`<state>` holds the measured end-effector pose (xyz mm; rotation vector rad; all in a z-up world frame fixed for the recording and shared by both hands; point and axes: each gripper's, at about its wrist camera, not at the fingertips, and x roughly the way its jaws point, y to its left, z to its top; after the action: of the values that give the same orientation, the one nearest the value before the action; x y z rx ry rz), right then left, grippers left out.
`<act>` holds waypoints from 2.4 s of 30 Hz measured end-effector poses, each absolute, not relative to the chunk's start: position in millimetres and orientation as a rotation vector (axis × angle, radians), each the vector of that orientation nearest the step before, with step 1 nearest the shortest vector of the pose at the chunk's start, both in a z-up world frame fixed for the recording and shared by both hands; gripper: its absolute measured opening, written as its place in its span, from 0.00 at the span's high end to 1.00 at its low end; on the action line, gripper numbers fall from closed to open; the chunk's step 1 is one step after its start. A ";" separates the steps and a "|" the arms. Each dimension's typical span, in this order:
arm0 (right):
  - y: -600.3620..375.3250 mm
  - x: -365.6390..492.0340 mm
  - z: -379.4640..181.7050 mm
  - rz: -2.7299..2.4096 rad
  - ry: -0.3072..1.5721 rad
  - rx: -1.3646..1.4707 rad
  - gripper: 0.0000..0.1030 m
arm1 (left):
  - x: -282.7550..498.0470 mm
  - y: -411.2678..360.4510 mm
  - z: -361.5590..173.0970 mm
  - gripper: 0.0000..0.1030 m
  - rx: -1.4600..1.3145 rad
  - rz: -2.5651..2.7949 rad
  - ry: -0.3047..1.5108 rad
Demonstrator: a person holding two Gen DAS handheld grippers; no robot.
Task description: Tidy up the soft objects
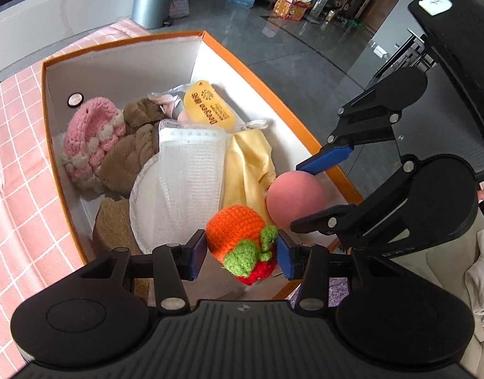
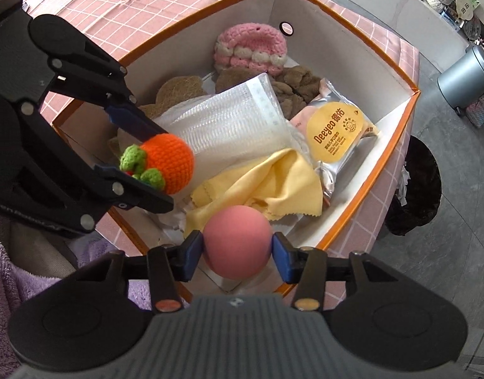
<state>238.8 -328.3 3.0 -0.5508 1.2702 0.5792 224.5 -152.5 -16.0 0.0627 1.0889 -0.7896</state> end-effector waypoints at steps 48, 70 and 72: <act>-287.8 55.5 66.6 -0.005 0.300 -0.047 0.07 | 65.0 -72.8 73.2 0.05 0.059 -0.269 0.197; -246.3 29.0 -32.4 -0.188 0.195 -0.122 0.03 | 51.1 -34.8 7.9 0.05 0.005 -0.060 0.260; -246.1 31.3 -36.1 -0.190 0.202 -0.118 0.03 | 54.9 -33.9 5.0 0.05 0.006 -0.058 0.275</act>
<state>31.3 -246.1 -36.1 -0.1176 0.2017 -0.1897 54.9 -33.9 5.0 0.0062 0.2748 -0.0585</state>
